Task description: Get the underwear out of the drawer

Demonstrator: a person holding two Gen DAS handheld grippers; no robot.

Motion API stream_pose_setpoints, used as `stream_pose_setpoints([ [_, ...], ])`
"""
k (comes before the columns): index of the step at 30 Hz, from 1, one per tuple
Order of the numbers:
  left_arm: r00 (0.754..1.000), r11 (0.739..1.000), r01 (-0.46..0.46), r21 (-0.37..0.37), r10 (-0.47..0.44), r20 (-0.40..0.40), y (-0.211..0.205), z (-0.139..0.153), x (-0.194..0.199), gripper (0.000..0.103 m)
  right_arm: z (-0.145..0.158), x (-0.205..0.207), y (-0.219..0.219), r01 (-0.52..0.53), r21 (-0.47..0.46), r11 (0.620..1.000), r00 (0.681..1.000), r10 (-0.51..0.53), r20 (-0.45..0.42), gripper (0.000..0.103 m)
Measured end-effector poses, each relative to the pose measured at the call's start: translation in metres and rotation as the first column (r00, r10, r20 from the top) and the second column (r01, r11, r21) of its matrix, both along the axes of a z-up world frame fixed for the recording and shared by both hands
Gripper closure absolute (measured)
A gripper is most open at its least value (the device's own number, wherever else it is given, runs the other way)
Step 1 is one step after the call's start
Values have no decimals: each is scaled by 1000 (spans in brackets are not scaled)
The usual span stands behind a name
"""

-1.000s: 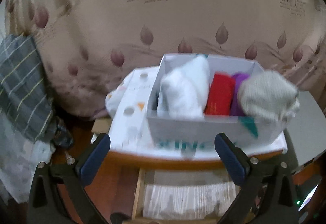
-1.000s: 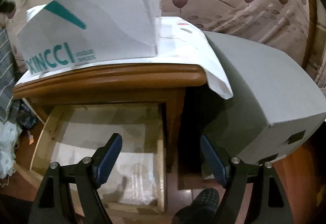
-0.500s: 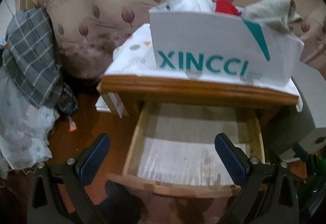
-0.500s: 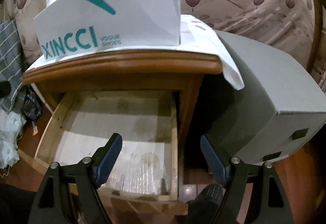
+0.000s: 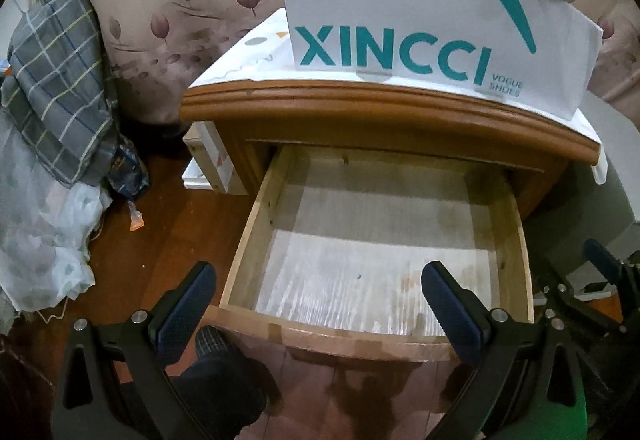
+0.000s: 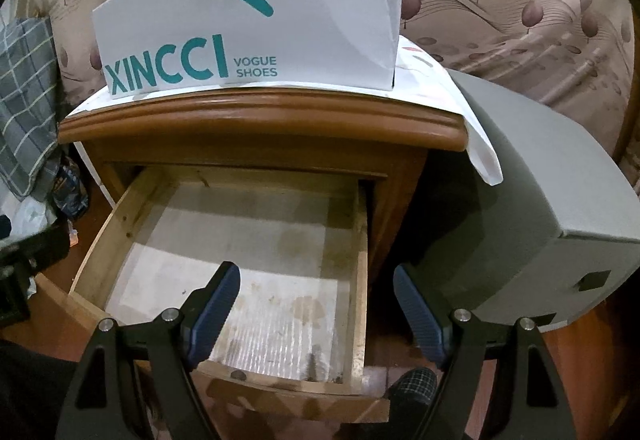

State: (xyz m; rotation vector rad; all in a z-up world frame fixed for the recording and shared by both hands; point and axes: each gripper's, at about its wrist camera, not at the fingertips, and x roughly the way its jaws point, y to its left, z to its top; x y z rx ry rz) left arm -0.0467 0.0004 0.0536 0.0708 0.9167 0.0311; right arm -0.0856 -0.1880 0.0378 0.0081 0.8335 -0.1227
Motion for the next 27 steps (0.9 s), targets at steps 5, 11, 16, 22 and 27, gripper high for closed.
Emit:
stream_pose_setpoints([
  [5,1000,1000,1,13,-1,-6,-5,-4,0,1,1,1,0,-8,4,1000,1000,8,2,22],
  [11,1000,1000,10,25,-10,-8,-9,-7,0,1,-1,3,1,-12,5,1000,1000,12,-10,22],
  [16,1000,1000,12,22,-12,-13,-10,-8,0,1,-2,3,3,-17,0,1000,1000,17,-17,22],
  [22,1000,1000,18,21,-17,-19,-9,-8,0,1,-5,3,5,-24,-8,1000,999,24,-30,22],
  [27,1000,1000,13,20,-13,-20,-6,-8,0,1,-6,4,7,-30,-21,999,999,30,-33,22],
])
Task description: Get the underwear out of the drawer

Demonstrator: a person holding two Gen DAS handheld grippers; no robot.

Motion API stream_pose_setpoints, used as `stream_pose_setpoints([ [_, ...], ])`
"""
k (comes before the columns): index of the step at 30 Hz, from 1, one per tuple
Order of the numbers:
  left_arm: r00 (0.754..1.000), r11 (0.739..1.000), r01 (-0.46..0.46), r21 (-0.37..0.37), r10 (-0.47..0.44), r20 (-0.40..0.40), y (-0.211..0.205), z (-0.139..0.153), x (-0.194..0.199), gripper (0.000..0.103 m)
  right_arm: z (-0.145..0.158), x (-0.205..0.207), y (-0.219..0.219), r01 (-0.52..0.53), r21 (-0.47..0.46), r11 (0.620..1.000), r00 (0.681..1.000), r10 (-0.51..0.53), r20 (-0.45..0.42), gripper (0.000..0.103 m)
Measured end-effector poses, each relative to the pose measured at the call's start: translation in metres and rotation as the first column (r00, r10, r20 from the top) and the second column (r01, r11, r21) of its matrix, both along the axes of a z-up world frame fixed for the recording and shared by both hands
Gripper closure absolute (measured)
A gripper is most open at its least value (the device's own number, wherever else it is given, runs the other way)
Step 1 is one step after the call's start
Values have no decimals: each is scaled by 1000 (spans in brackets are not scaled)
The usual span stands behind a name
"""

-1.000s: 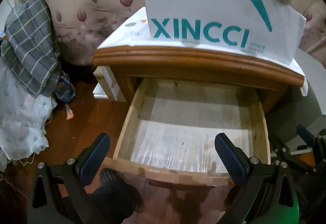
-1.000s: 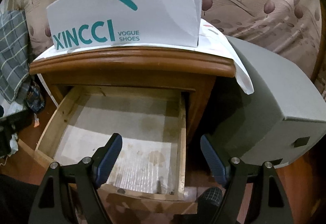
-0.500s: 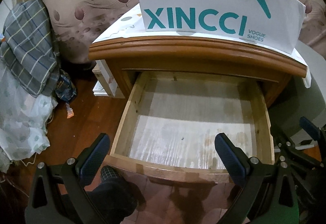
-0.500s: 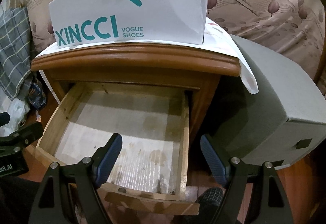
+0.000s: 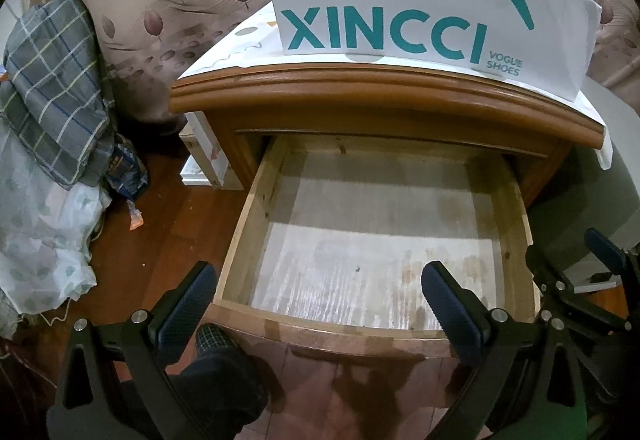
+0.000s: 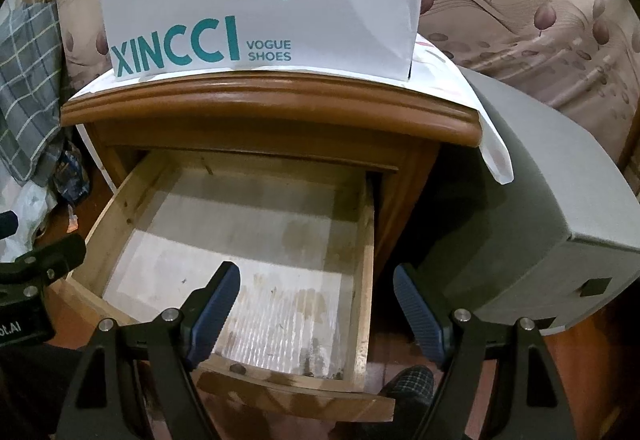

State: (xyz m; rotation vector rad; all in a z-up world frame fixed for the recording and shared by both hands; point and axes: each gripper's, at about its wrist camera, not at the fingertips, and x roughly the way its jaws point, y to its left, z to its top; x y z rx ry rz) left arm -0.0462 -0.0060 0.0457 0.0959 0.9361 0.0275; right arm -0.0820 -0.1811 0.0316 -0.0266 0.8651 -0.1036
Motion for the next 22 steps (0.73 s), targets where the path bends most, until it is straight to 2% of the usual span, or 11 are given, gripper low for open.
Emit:
stream_pose_setpoints([
  [22,1000,999,3,-35,-3,0,4,-4,-2,2,-3,1,2,-9,-12,1000,1000,9,-13,22],
])
